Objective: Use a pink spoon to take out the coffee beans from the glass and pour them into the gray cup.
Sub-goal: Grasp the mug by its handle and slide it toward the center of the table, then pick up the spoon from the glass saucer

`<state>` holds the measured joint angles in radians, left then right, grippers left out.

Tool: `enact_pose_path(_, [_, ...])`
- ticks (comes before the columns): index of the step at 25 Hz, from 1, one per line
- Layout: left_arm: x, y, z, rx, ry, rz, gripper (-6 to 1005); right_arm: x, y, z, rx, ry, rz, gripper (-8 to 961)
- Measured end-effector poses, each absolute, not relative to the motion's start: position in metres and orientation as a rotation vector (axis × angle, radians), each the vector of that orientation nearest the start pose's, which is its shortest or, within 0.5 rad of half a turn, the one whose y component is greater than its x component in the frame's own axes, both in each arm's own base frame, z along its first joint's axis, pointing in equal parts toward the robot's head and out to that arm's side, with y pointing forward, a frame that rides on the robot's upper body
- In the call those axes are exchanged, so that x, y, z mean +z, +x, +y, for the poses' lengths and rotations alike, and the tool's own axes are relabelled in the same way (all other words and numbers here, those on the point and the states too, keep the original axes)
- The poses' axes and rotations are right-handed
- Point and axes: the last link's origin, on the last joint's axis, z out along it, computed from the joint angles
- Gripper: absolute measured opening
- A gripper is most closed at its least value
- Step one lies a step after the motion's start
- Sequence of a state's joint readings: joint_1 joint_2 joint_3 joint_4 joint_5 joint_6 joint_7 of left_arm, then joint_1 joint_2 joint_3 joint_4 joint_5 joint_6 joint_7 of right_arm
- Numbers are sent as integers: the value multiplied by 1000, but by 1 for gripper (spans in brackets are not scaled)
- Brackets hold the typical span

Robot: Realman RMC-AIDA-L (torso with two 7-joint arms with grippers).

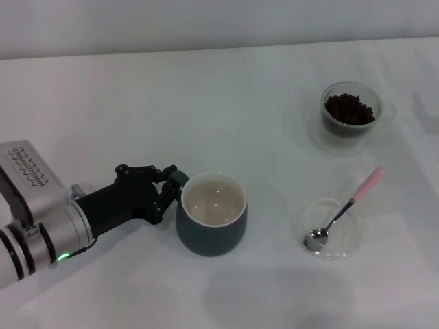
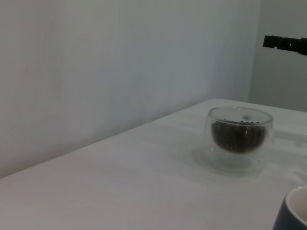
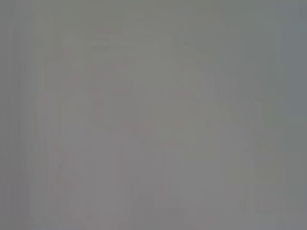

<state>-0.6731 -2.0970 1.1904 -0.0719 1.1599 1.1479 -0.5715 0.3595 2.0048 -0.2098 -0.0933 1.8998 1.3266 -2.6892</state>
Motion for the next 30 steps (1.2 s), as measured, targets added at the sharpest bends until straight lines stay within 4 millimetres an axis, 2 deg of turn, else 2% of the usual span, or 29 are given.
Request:
enact_pose_path(6, [-110, -271, 311, -635, -2549, -438, 177, 67, 385, 299, 729, -1492, 545, 767])
enact_pose_path(14, [-111, -275, 306, -626, -2556, -438, 380, 66, 385, 298, 724, -1500, 544, 767])
enact_pose_path(20, [-109, -288, 288, -653, -2532, -477, 441, 64, 386, 294, 717, -1512, 536, 766])
enact_pose_path(30, [-84, -314, 245, -790, -2376, -511, 463, 64, 391, 283, 703, -1536, 533, 766])
